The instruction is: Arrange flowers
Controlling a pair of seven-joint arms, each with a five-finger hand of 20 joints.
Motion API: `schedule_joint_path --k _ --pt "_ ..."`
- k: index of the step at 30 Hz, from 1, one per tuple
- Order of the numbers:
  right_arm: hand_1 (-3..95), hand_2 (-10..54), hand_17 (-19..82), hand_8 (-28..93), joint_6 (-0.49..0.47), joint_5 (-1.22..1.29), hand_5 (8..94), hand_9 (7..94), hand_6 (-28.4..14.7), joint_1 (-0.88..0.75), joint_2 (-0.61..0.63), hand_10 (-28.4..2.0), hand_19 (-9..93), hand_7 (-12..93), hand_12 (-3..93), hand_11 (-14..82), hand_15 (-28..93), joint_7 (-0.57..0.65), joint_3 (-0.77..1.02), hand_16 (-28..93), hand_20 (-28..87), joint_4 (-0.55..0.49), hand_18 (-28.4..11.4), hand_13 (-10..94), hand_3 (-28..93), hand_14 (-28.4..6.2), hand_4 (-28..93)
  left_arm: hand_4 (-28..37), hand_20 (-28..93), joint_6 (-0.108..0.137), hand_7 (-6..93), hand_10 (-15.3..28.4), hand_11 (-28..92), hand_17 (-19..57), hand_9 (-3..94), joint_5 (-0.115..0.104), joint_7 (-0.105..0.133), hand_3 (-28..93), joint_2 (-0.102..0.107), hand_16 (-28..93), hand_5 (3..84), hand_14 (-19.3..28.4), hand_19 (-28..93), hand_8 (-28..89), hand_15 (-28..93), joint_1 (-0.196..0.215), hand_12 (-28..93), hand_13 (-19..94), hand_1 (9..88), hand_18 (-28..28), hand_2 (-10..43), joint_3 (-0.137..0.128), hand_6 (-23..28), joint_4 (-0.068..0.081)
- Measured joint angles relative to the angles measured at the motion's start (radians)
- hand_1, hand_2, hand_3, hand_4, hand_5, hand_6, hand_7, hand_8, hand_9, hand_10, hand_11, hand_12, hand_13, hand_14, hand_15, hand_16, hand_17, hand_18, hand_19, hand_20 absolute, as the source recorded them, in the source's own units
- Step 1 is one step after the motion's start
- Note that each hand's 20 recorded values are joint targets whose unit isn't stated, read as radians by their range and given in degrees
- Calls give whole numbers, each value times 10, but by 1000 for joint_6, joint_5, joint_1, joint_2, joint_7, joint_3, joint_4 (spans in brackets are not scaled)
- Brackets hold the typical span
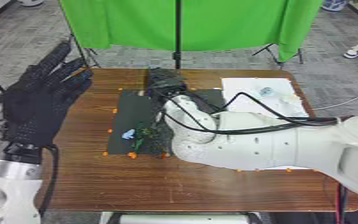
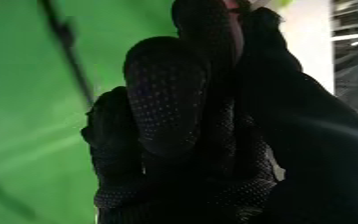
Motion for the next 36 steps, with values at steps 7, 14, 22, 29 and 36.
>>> schedule_joint_path --k 7,14,22,29,36 --pt "538 -95 448 27 -12 13 854 936 47 53 -76 -61 932 154 286 106 638 -14 -130 203 353 -9 -171 836 674 -22 -283 -258 659 -24 155 141 -61 -187 177 2 -4 739 16 271 267 268 150 -53 -52 -60 368 26 183 284 94 7 36 9" --pt "539 -95 447 24 -38 3 854 937 54 61 -83 -60 932 138 275 124 643 6 -138 203 356 -1 -172 838 653 -25 -283 -260 610 -39 157 144 -46 -187 206 3 -18 743 15 256 284 267 170 -67 -46 -59 344 63 188 284 85 9 38 11" --pt "536 -95 448 20 -56 5 849 936 56 67 -93 -59 932 128 263 140 645 55 -162 202 361 25 -174 838 632 -26 -283 -262 584 -54 160 143 -39 -187 216 7 -35 743 14 244 285 261 171 -73 -38 -78 332 71 190 284 87 28 41 17" --pt "534 -95 446 10 -81 -6 836 925 56 72 -100 -61 932 122 236 172 647 92 -188 203 366 40 -175 837 598 -27 -283 -263 483 -57 152 158 -26 -187 228 7 -36 743 12 209 291 272 255 -75 -19 -79 301 107 194 284 86 29 48 17" --pt "534 -95 444 2 -119 -2 818 909 49 71 -100 -66 932 122 182 213 652 110 -188 200 366 53 -177 832 523 -31 -283 -261 446 -57 133 169 -25 -186 228 7 -32 742 12 198 298 283 304 -69 -12 -48 288 124 197 284 85 12 57 15"
